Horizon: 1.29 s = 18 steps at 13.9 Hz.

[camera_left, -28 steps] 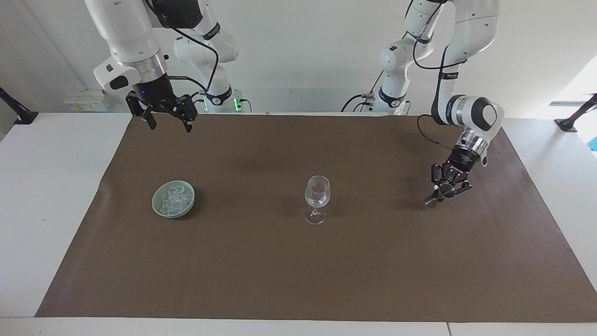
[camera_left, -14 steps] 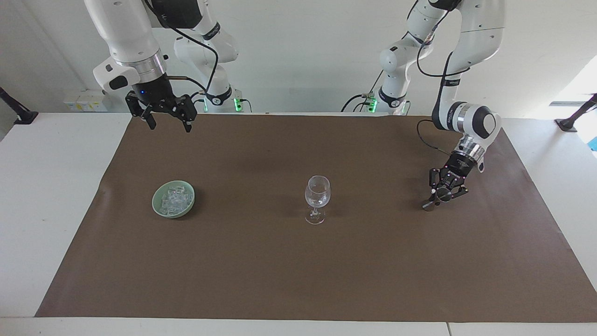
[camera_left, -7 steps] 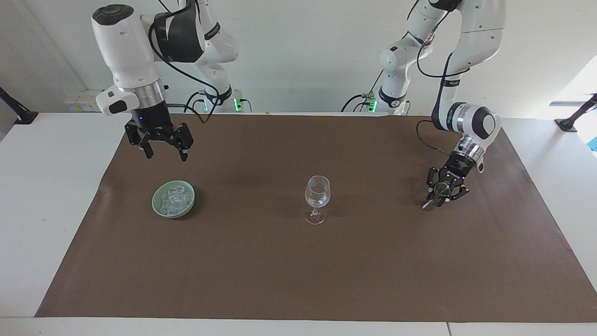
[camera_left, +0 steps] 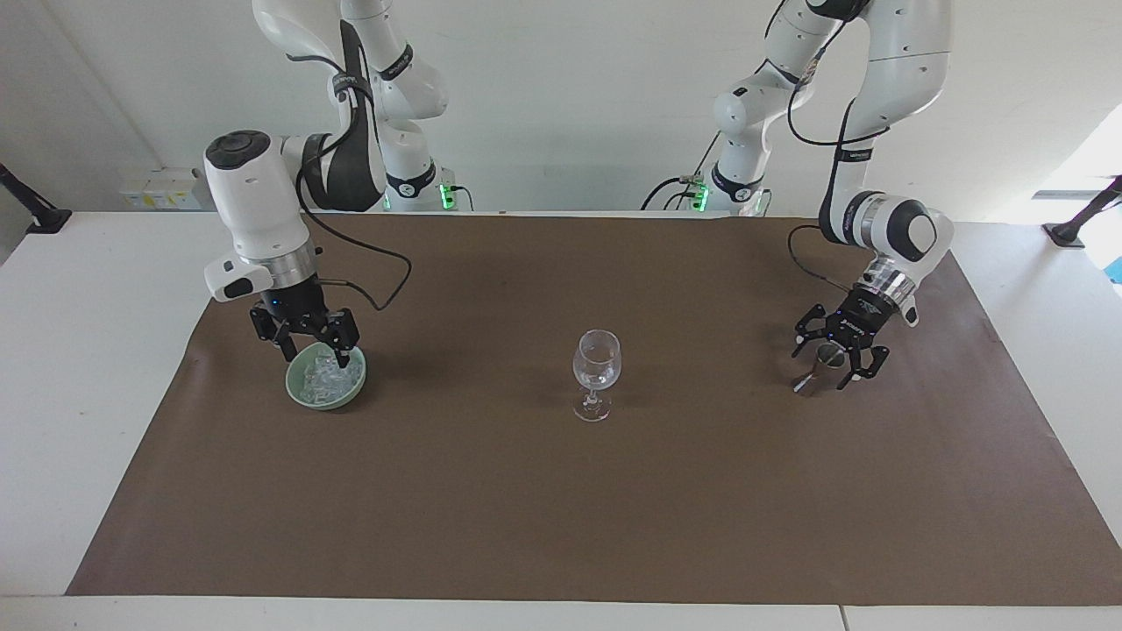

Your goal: Pour wine and add ice with both arms

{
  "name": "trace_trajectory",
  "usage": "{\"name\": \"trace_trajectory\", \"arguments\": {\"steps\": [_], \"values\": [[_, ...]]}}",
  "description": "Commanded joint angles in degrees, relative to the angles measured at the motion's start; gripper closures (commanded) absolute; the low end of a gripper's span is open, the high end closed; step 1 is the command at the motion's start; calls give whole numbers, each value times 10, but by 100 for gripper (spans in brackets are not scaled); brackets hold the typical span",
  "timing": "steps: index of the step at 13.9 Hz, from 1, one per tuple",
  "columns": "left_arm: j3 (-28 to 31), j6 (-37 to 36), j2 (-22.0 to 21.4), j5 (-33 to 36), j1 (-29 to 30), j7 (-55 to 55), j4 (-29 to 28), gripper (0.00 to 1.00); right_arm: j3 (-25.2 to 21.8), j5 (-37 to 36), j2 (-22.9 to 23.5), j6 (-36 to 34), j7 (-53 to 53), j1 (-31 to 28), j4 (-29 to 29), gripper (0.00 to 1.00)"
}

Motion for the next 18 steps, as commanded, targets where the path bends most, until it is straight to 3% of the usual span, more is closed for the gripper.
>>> {"name": "trace_trajectory", "arguments": {"steps": [1, 4, 8, 9, 11, 12, 14, 18], "values": [[-2, -9, -2, 94, 16, -4, 23, 0, 6, 1, 7, 42, -21, -18, -47, 8], [2, -11, -38, 221, 20, -4, 28, 0, 6, 1, 24, 85, -27, -35, -81, 9], [3, -12, -80, 393, 21, 2, 42, 0, 6, 1, 19, 93, -25, -35, -99, 20], [3, -11, -90, 421, 21, 3, 42, 0, 6, 1, 19, 93, -26, -35, -99, 36], [3, -14, -109, 481, 21, 7, 46, 0, 7, 1, 19, 92, -26, -35, -98, 53], [3, -15, -117, 507, 20, 12, 49, 0, 7, 1, 19, 91, -26, -33, -97, 66], [3, -28, -128, 559, 20, 12, 67, 0, 7, 1, 19, 87, -26, -29, -96, 100], [3, -43, -141, 636, 20, 52, 96, 0, 7, 1, -3, 83, -28, -28, -88, 100]]}}
